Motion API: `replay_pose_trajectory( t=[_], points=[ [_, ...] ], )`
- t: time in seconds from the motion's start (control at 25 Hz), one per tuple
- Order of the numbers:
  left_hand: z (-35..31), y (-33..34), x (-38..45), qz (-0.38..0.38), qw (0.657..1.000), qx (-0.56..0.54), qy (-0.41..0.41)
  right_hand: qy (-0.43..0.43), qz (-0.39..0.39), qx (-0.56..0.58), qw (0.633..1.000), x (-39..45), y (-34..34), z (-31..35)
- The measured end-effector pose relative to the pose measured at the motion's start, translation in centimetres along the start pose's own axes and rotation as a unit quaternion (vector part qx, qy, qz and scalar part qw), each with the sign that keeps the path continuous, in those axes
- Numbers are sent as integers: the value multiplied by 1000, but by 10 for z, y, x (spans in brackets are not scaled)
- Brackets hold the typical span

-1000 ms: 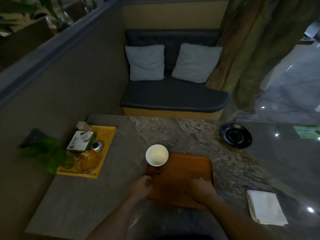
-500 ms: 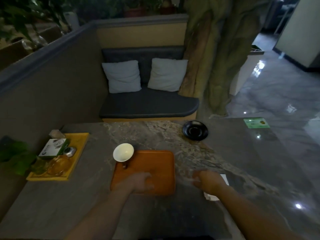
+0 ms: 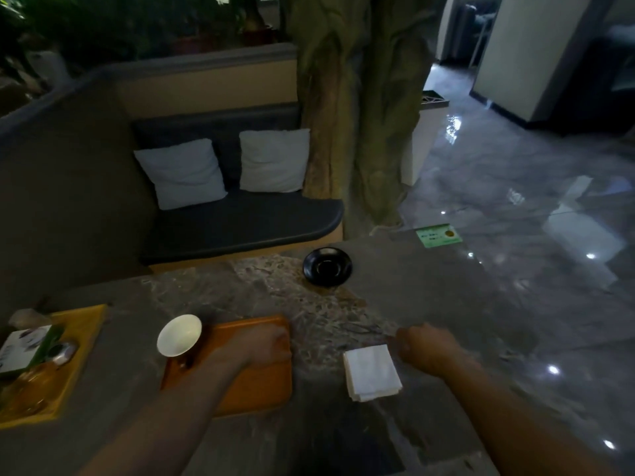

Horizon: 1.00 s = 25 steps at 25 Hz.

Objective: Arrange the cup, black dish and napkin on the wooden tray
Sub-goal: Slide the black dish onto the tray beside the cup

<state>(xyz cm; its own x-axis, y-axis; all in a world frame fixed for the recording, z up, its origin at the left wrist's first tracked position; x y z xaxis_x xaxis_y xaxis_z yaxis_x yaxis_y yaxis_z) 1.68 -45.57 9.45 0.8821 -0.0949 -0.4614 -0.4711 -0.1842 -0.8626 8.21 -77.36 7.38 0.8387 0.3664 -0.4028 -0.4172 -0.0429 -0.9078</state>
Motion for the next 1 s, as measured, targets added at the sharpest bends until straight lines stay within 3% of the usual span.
replay_pose_trajectory(
  t=[0.12,0.56,1.0],
  points=[
    [-1,-10,22,12,1000,8,1,10,-28,-5,1000,8,-8,-14],
    [75,-29,123,36,999,-17,0,25,11,7,1000,101,-20,-4],
    [140,-28,233,-4,1000,2,-9,51,29,16,998,218,-34,16]
  ],
)
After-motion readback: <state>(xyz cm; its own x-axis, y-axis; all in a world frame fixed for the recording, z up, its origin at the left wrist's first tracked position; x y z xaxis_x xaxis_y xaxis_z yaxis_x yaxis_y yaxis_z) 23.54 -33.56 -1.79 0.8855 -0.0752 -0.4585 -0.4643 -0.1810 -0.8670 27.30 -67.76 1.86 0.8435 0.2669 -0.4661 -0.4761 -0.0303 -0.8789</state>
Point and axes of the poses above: each hand's wrist, its own x-axis towards the middle knuckle, its own y-axis out of the palm, z = x × y, the point moved 2 cm from there along x, towards the middle knuckle, and after that the axes turned 2 degrees about -z, right-handed, at the moved point
